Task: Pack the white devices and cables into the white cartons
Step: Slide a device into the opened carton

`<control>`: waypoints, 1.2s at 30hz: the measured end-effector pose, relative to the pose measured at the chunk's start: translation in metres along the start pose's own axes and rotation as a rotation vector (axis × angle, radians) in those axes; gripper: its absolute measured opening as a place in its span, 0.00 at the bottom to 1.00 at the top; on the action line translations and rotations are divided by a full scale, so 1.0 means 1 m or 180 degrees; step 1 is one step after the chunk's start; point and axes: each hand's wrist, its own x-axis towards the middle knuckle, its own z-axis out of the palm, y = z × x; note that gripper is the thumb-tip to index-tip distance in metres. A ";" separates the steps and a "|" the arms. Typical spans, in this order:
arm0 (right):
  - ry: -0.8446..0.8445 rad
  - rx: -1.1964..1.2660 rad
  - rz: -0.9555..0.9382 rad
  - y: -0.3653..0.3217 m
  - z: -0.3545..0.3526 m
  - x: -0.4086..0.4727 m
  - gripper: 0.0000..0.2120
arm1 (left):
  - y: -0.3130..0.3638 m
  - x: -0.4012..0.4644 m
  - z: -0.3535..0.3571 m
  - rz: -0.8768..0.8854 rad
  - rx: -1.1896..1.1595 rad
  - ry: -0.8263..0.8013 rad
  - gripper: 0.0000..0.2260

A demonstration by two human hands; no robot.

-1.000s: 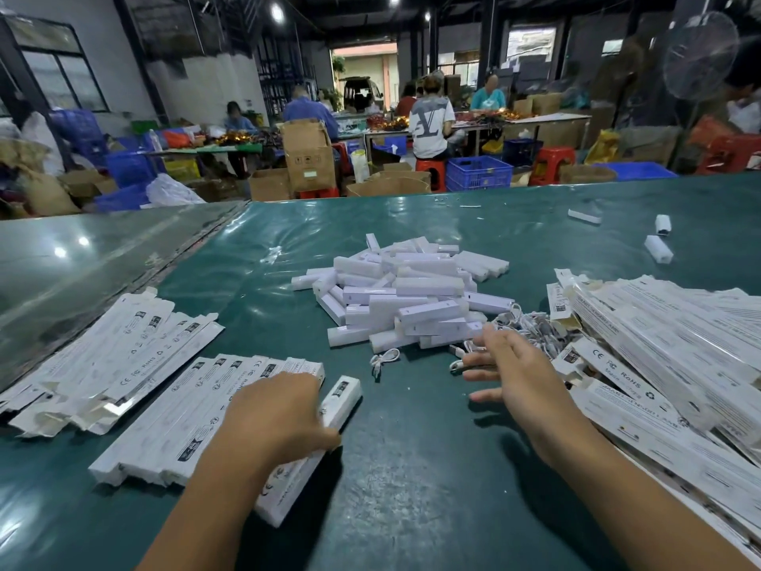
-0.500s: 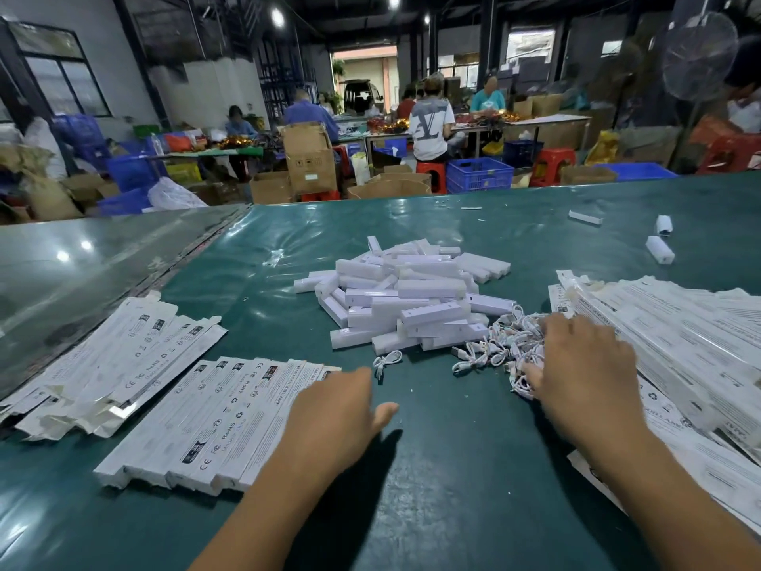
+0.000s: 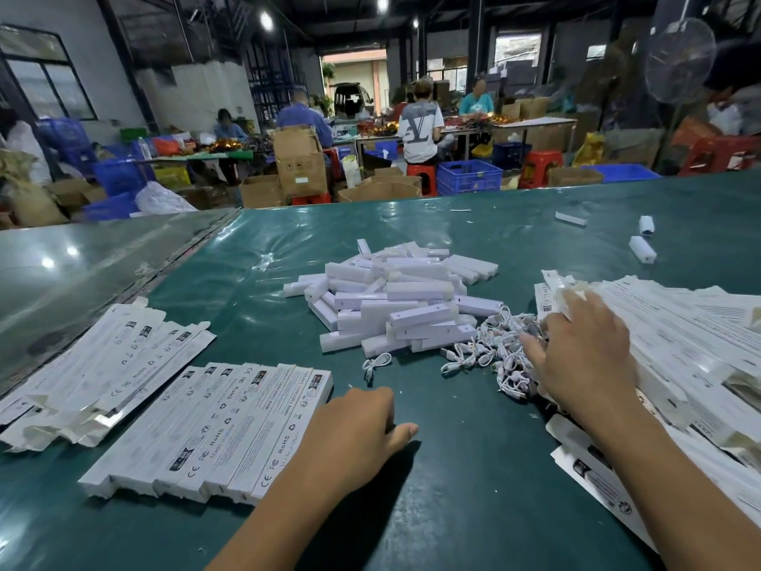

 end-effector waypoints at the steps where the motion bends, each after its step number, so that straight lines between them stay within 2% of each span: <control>1: -0.0162 -0.0127 -0.0045 -0.001 0.004 0.002 0.25 | 0.000 0.000 0.001 0.0012 -0.0013 -0.0003 0.17; 5: -0.0317 -0.0204 -0.0061 -0.001 0.018 0.005 0.28 | -0.002 -0.001 0.001 0.0006 -0.0090 0.0018 0.17; 9: -0.0231 -0.0090 -0.0034 -0.001 0.017 0.004 0.24 | -0.002 0.000 0.000 0.0016 -0.0117 0.0067 0.16; 11: 0.0035 0.0355 -0.0181 -0.004 0.010 0.002 0.20 | -0.001 0.000 0.001 0.0028 -0.0109 0.0138 0.15; 14: 0.0763 0.1708 -0.0694 -0.016 -0.009 -0.009 0.13 | 0.001 0.002 -0.001 0.0130 -0.0311 0.0609 0.12; 15: 0.0979 0.1988 -0.0891 -0.022 -0.017 -0.015 0.10 | 0.003 0.003 -0.002 0.0241 -0.0431 0.0891 0.14; 17: 0.1178 0.2595 -0.1252 -0.033 -0.031 -0.028 0.09 | 0.006 0.005 -0.003 0.0574 -0.0494 0.1442 0.26; 19: 0.0951 0.3498 -0.1363 -0.045 -0.043 -0.042 0.09 | 0.011 0.005 -0.005 0.0794 -0.0509 0.1820 0.40; 22: 0.0466 0.4445 -0.1574 -0.060 -0.056 -0.060 0.11 | 0.019 0.004 -0.007 0.0872 -0.0655 0.2198 0.46; 24: 0.0019 0.5000 -0.1644 -0.067 -0.061 -0.068 0.13 | 0.022 0.002 -0.007 0.0894 -0.0787 0.2422 0.43; 27: -0.0713 0.5843 -0.1443 -0.069 -0.065 -0.071 0.11 | 0.022 -0.001 -0.010 0.0838 -0.1067 0.2630 0.32; 31: -0.1088 0.6532 -0.1163 -0.063 -0.067 -0.063 0.11 | 0.020 -0.001 -0.011 0.0855 -0.1202 0.2906 0.22; 33: -0.1024 0.6482 -0.1114 -0.061 -0.067 -0.060 0.13 | 0.020 0.000 -0.012 0.1057 -0.1209 0.2931 0.16; 36: -0.0350 0.5227 -0.1019 -0.055 -0.064 -0.055 0.14 | 0.018 0.001 -0.015 0.1189 -0.1604 0.2534 0.11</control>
